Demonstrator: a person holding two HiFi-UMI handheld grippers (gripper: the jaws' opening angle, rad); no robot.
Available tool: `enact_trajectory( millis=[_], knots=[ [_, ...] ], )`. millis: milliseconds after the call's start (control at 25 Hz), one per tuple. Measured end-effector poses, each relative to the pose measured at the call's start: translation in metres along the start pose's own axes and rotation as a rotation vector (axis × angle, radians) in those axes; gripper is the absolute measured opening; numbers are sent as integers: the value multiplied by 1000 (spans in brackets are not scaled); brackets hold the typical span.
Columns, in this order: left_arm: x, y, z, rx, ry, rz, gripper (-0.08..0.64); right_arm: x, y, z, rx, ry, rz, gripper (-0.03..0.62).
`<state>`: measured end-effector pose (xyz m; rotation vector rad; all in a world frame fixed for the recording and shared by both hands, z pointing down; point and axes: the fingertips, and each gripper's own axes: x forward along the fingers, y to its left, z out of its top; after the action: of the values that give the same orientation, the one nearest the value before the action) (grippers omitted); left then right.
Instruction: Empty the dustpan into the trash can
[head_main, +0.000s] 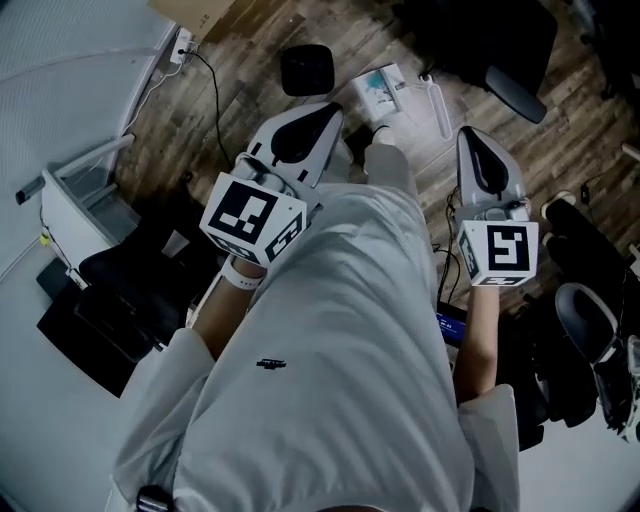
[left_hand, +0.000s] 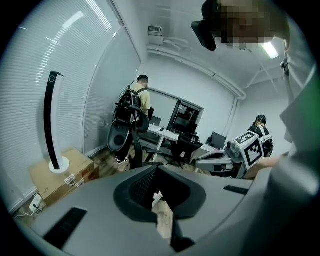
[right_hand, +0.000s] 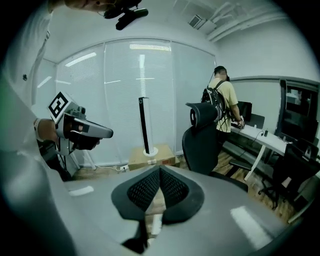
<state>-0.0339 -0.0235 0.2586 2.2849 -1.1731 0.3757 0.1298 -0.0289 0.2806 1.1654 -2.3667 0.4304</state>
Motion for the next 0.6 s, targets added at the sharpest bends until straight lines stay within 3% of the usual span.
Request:
enact_trajectory(
  millis=[440,520,600],
  knots=[
    [30,-29,-19,73,9,81,8,34,-6,-36,-27,84,122,14],
    [33,-29,-28,82,21,108,8,43,-6,-48,-17,110,141,82],
    [37,-28,-34,75,19,119,8,53,-10,-58,-13,131,133,107]
  ],
)
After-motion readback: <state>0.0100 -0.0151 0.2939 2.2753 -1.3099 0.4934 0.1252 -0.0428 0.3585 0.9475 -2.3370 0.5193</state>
